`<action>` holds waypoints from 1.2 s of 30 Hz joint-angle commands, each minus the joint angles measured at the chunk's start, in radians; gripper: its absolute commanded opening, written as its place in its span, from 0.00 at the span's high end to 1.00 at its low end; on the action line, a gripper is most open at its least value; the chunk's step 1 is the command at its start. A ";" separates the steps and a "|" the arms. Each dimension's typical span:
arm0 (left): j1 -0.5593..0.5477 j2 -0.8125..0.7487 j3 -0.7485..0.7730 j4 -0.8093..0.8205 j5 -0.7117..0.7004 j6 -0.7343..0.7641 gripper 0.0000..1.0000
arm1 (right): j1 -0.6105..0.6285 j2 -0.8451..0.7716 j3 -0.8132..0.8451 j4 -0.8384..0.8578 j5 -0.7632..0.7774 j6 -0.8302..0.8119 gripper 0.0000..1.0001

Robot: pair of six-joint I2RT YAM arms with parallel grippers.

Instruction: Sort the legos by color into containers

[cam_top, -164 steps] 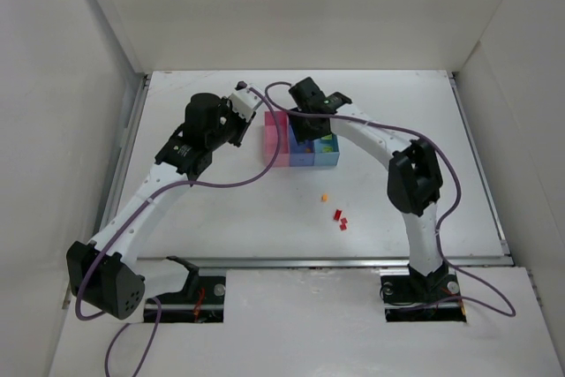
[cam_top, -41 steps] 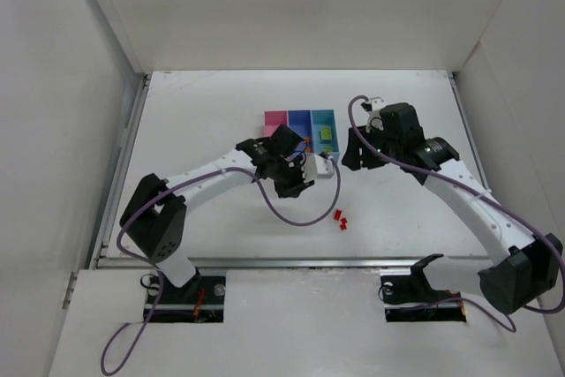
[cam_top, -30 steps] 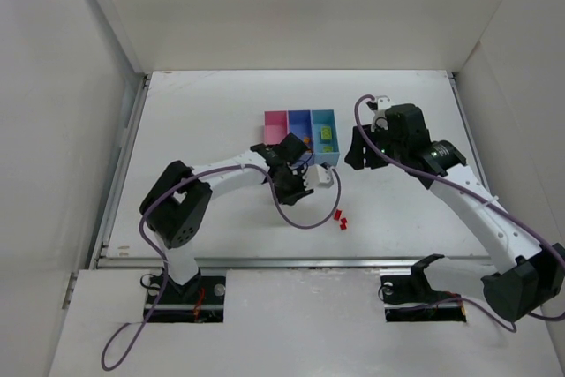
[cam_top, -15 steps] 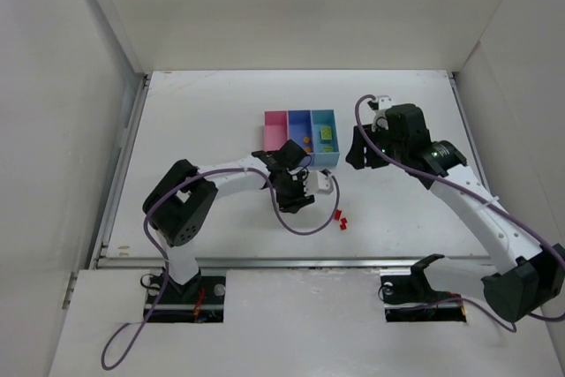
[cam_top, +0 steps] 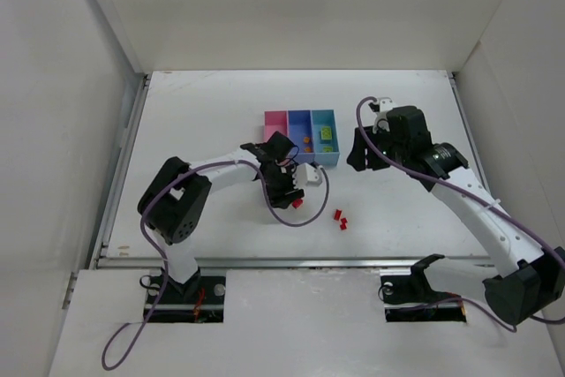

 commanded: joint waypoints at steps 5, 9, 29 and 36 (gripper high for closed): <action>0.020 -0.028 0.068 -0.097 0.093 -0.017 0.46 | -0.004 -0.040 -0.010 0.015 0.024 0.014 0.36; -0.007 -0.009 0.079 -0.097 0.083 -0.175 0.44 | -0.004 -0.059 -0.019 0.006 0.043 0.014 0.36; -0.059 0.089 0.128 -0.048 -0.042 -0.466 0.60 | -0.004 -0.068 -0.046 0.006 0.052 0.014 0.36; -0.069 0.089 0.128 -0.035 -0.117 -0.475 0.85 | -0.004 -0.068 -0.056 0.015 0.052 0.014 0.36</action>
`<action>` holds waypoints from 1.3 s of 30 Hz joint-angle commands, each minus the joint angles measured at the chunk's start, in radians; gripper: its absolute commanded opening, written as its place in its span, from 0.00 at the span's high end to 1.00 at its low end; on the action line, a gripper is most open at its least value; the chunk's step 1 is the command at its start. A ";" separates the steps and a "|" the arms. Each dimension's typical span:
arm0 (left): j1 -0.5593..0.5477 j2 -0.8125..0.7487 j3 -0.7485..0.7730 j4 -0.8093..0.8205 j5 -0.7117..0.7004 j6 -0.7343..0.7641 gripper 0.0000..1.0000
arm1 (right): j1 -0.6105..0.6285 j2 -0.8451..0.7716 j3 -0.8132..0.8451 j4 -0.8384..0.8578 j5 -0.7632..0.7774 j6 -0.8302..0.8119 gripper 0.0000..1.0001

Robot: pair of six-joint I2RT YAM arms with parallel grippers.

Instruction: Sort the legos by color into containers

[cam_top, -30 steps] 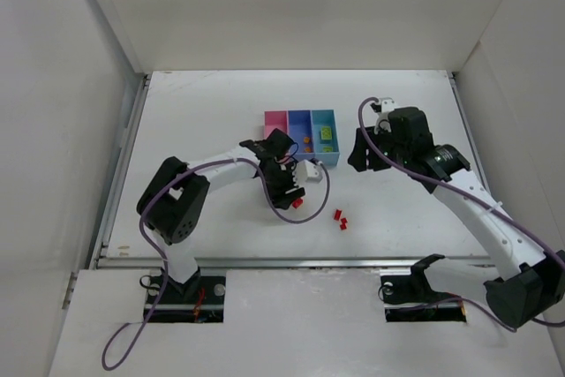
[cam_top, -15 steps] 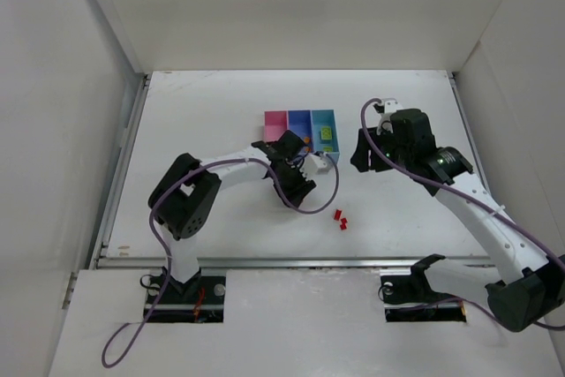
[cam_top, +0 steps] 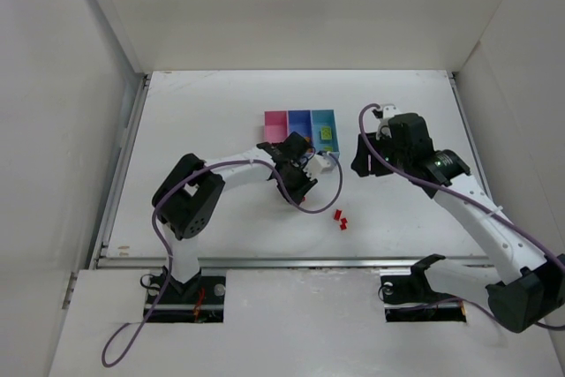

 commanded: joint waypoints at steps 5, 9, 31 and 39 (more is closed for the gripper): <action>-0.005 0.005 0.020 -0.038 -0.026 0.008 0.97 | -0.004 -0.021 0.003 0.023 0.011 0.007 0.36; -0.005 -0.025 0.030 -0.025 -0.003 0.039 1.00 | -0.014 -0.021 0.003 0.032 0.001 0.026 0.36; 0.032 -0.645 0.078 -0.100 0.149 0.581 1.00 | -0.055 -0.119 0.102 0.403 -0.508 0.279 0.18; 0.032 -0.614 0.155 -0.128 0.209 0.510 1.00 | 0.103 -0.069 0.112 0.403 -0.369 0.355 0.18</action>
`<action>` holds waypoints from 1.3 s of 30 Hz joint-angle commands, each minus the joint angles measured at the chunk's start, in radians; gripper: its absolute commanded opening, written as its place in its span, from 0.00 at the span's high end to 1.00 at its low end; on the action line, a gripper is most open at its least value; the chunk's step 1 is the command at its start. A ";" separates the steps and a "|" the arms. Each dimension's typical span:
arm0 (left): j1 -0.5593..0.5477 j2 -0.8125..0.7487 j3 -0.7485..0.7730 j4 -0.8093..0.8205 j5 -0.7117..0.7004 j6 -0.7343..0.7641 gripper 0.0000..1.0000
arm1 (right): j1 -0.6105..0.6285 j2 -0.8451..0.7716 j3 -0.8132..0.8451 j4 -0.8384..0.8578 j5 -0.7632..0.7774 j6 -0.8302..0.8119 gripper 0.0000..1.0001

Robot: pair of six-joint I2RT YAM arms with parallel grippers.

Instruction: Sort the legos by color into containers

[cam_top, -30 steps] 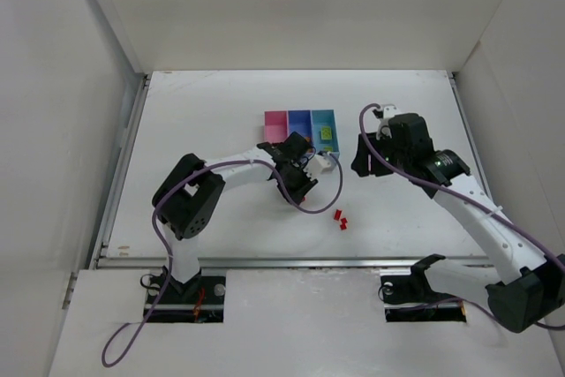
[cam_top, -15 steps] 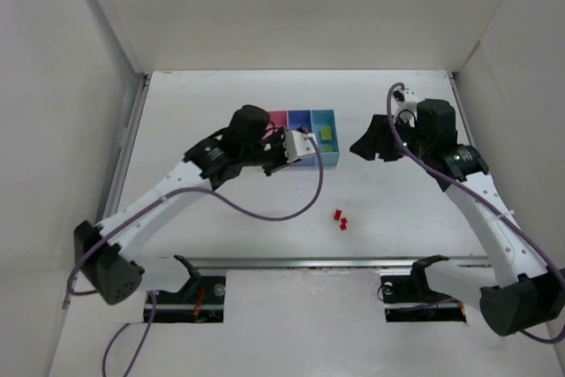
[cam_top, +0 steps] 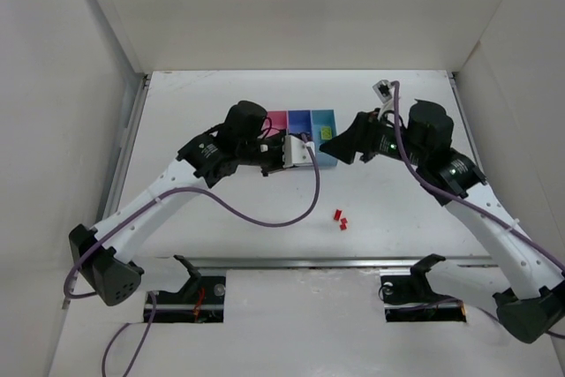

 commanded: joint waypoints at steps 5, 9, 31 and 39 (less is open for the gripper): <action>0.005 -0.020 0.081 -0.010 0.091 -0.057 1.00 | 0.109 0.059 0.017 0.052 0.144 0.089 0.24; 0.005 -0.020 0.091 0.001 0.119 -0.090 1.00 | 0.119 0.104 0.029 0.052 0.156 0.103 0.30; 0.005 -0.020 0.081 0.050 0.085 -0.150 1.00 | 0.160 0.179 0.038 0.071 0.116 0.103 0.81; 0.005 0.001 0.081 0.029 0.036 -0.168 1.00 | 0.133 0.130 0.019 0.046 0.139 0.103 1.00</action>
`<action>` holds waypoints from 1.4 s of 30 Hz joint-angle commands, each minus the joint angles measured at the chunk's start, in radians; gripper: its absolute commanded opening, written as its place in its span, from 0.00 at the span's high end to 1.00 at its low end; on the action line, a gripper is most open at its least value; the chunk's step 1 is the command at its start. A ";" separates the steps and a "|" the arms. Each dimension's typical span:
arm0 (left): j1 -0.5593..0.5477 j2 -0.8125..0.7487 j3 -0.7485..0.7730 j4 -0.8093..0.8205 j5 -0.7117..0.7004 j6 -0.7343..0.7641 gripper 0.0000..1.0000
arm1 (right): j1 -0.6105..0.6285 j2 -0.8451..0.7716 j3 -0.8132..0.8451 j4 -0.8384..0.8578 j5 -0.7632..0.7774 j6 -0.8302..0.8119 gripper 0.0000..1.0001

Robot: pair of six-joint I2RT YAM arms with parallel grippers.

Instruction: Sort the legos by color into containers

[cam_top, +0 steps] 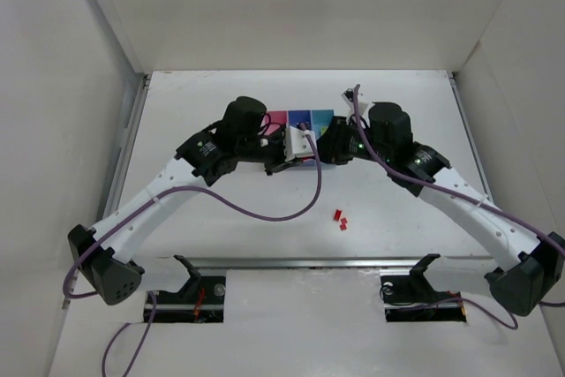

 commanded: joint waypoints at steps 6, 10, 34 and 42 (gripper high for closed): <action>0.013 0.004 0.017 0.019 -0.025 -0.038 1.00 | -0.082 -0.099 -0.008 -0.027 0.047 -0.023 1.00; 0.033 0.016 0.017 0.019 -0.025 -0.059 1.00 | -0.093 -0.099 -0.008 -0.041 0.066 -0.023 1.00; 0.269 -0.174 -0.242 0.171 -0.089 -0.405 1.00 | 0.030 0.722 0.611 -0.077 0.396 -0.210 1.00; 0.289 -0.211 -0.284 0.180 -0.098 -0.405 1.00 | 0.030 0.936 0.796 -0.148 0.440 -0.230 0.99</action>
